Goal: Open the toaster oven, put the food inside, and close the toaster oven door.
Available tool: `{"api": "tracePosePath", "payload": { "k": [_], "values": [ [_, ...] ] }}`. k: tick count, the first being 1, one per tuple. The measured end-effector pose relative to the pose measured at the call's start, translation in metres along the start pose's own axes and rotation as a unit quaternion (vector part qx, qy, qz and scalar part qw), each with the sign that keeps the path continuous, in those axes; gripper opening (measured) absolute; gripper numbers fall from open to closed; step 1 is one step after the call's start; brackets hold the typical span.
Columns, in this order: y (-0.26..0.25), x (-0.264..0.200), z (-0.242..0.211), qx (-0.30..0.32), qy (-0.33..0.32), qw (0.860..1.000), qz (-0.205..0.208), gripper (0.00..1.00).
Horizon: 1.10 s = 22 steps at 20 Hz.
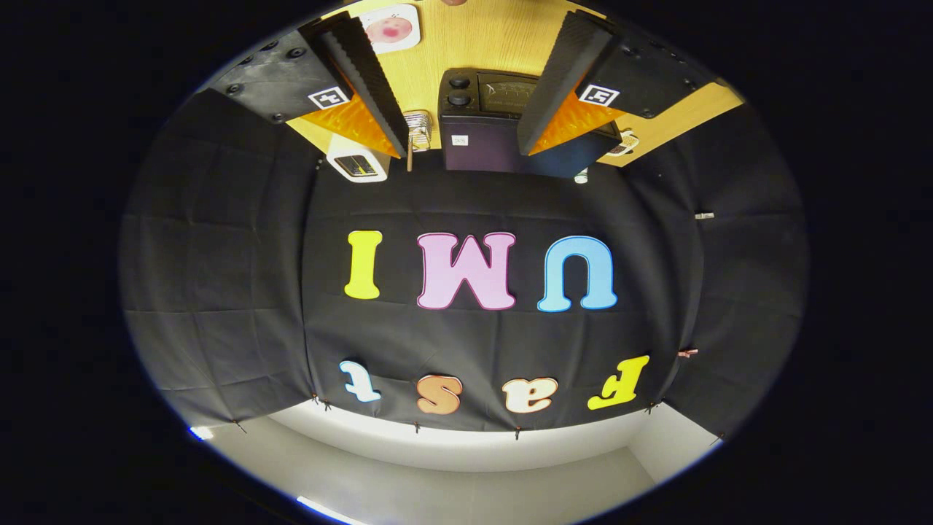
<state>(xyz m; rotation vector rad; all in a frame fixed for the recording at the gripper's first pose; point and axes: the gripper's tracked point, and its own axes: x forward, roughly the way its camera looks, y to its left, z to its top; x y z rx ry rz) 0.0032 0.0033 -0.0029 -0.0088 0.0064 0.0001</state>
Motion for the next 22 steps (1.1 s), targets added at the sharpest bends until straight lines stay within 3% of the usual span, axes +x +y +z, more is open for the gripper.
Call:
{"api": "tracePosePath", "payload": {
  "k": [13, 22],
  "values": [
    [0.064, 0.06, -0.022, 0.006, 0.041, 0.999, 0.014, 0.98],
    [0.126, 0.12, -0.094, 0.018, 0.096, 0.995, 0.0, 0.98]
  ]
}}
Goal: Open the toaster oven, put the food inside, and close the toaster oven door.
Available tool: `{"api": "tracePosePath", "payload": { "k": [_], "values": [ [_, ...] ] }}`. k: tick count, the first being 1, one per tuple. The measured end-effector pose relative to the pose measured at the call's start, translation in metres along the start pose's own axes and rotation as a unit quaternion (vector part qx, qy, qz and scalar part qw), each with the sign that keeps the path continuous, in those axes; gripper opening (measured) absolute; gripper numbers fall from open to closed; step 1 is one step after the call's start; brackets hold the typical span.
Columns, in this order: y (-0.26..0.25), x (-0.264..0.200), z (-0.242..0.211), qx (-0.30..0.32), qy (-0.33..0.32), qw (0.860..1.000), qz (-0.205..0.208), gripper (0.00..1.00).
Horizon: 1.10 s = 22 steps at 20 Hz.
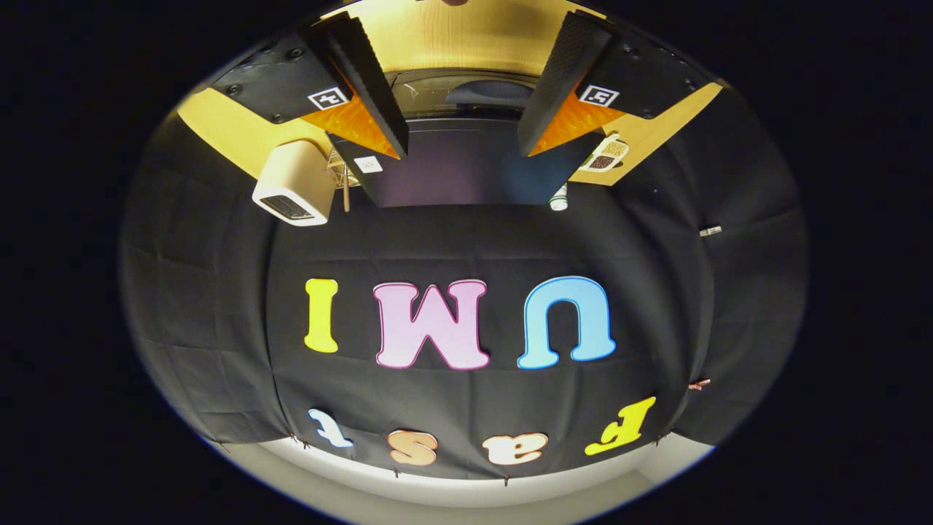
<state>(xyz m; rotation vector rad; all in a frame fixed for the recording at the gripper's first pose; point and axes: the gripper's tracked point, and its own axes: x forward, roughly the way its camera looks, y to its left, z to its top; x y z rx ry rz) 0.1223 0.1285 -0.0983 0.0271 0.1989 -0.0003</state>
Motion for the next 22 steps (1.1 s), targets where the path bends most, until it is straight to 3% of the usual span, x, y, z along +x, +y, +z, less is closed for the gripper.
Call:
{"api": "tracePosePath", "payload": {
  "k": [11, 15, 22],
  "values": [
    [0.026, 0.048, -0.071, -0.001, 0.069, 0.998, -0.009, 0.98],
    [0.031, 0.046, -0.068, -0.007, 0.056, 0.998, -0.009, 1.0],
    [0.033, 0.016, -0.087, -0.007, 0.087, 0.996, -0.001, 1.0]
  ]
}}
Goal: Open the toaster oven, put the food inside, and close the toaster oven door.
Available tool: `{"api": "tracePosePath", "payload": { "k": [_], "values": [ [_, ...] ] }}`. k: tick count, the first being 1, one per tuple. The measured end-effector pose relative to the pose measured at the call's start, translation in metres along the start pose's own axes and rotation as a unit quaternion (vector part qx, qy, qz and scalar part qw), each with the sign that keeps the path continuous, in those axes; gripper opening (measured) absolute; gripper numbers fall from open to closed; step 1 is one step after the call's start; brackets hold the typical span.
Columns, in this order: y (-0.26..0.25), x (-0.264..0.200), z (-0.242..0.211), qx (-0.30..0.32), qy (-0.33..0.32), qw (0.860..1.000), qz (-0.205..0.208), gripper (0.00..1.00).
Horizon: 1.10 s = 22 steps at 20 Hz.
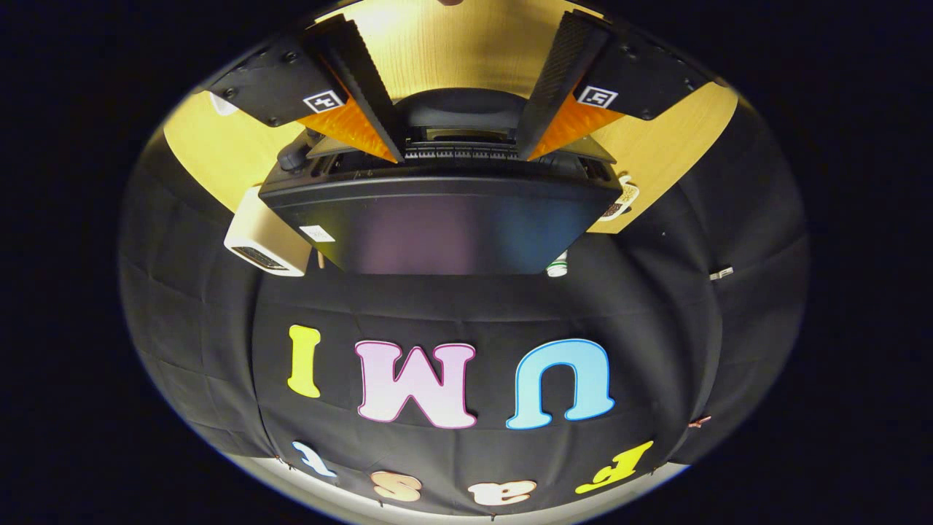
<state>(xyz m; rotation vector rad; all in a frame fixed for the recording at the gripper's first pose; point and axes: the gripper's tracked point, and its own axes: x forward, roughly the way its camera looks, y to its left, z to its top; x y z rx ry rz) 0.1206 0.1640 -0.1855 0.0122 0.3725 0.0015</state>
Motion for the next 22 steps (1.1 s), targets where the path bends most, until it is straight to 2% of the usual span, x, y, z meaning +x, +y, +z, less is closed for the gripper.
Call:
{"api": "tracePosePath", "payload": {
  "k": [7, 12, 17, 18, 20, 22],
  "values": [
    [0.001, -0.044, -0.055, -0.008, 0.045, 0.999, 0.009, 0.99],
    [0.001, -0.06, -0.093, -0.039, 0.075, 0.996, 0.029, 0.98],
    [-0.017, -0.063, -0.147, -0.042, 0.147, 0.988, 0.034, 0.99],
    [-0.021, -0.063, -0.146, -0.037, 0.158, 0.986, 0.037, 0.99],
    [-0.028, -0.07, -0.133, -0.02, 0.139, 0.989, 0.054, 0.99],
    [-0.053, -0.084, -0.12, -0.035, 0.127, 0.989, 0.061, 0.99]
  ]
}}
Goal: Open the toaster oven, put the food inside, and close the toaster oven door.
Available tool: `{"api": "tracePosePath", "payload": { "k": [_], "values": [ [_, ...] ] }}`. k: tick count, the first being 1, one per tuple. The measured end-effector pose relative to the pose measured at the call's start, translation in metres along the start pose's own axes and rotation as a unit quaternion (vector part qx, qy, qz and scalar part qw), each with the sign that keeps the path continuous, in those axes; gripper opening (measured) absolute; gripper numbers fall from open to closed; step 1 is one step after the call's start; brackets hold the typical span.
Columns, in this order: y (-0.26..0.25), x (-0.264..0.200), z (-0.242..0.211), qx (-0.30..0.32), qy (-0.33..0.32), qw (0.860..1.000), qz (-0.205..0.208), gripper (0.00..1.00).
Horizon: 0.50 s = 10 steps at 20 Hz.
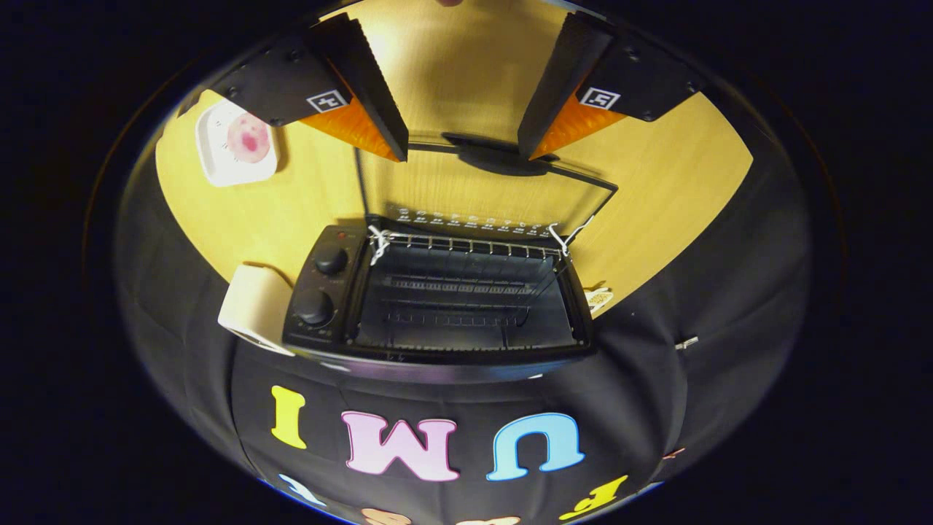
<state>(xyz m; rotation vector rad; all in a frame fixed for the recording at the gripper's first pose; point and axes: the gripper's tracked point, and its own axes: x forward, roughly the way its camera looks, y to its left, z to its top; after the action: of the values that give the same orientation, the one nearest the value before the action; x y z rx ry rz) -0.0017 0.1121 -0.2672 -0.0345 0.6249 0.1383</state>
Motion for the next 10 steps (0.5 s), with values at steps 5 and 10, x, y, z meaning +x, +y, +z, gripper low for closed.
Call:
{"api": "tracePosePath", "payload": {
  "k": [5, 10],
  "values": [
    [-0.081, -0.037, 0.016, 0.001, -0.006, 1.0, 0.01, 0.99],
    [-0.18, -0.05, 0.028, -0.017, -0.007, 1.0, -0.014, 0.99]
  ]
}}
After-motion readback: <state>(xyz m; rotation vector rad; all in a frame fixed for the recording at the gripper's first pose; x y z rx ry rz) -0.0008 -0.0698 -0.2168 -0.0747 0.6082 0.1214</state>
